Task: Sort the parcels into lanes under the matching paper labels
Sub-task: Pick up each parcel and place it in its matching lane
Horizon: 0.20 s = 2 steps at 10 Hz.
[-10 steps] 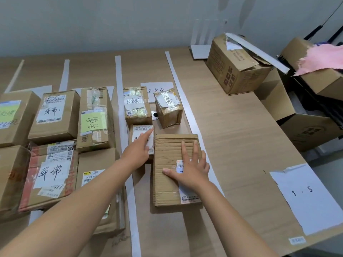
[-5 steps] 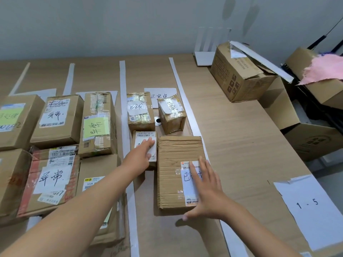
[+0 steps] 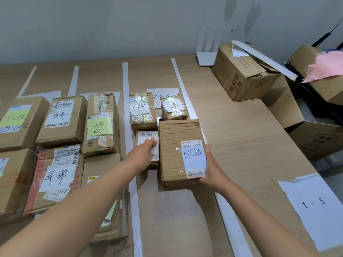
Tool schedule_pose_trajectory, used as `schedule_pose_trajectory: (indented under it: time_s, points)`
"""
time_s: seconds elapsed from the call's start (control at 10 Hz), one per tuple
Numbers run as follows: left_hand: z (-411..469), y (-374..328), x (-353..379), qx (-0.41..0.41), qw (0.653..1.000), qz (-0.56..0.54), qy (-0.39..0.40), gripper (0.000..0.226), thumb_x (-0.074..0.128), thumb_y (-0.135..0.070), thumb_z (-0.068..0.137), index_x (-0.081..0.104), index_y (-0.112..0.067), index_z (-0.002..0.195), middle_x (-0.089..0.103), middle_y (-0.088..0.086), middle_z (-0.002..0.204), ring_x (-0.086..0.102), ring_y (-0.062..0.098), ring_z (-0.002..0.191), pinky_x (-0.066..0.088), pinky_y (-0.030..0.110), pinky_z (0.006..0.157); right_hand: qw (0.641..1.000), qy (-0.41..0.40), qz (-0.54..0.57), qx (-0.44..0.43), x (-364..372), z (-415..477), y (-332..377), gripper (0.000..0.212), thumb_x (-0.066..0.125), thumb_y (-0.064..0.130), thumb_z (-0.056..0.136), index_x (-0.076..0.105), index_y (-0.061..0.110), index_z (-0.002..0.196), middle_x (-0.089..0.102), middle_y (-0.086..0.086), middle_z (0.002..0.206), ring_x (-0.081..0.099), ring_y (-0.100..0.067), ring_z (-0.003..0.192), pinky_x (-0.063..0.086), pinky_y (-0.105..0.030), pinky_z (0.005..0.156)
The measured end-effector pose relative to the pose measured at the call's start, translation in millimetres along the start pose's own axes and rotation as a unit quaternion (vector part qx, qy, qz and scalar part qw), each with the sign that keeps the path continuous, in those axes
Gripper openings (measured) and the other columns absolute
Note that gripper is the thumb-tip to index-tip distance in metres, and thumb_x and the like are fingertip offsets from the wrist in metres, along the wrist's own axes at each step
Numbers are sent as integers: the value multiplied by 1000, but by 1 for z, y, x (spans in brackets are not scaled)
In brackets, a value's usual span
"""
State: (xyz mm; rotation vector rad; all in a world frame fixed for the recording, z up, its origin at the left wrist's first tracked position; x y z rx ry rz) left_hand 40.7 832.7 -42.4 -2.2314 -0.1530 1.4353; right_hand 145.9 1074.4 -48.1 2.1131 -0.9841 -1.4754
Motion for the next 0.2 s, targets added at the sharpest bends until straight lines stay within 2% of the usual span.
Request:
schedule_pose_trajectory:
  time_s: [0.1, 0.2]
  points:
    - [-10, -10, 2, 4, 999, 38, 39, 65, 44, -17, 103, 9, -23, 158, -2, 0, 167, 3, 25, 153, 15, 43, 122, 999, -38, -9, 32, -11, -5, 5, 111, 74, 12, 80, -2, 24, 160, 36, -8, 149, 44, -25, 134, 42, -35, 106]
    - [-26, -26, -8, 37, 999, 28, -16, 65, 44, -23, 103, 9, -27, 158, -3, -2, 167, -11, 21, 153, -2, 47, 123, 991, -83, -107, 9, -25, -23, 31, 77, 69, 22, 87, 31, 21, 154, 25, -12, 158, 25, -28, 146, 28, -38, 118]
Point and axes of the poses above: each hand's wrist, its own z-axis towards the middle knuckle, its own x-axis out of the palm, y = z × x, the point moved 5 cm from there along z, towards the middle knuckle
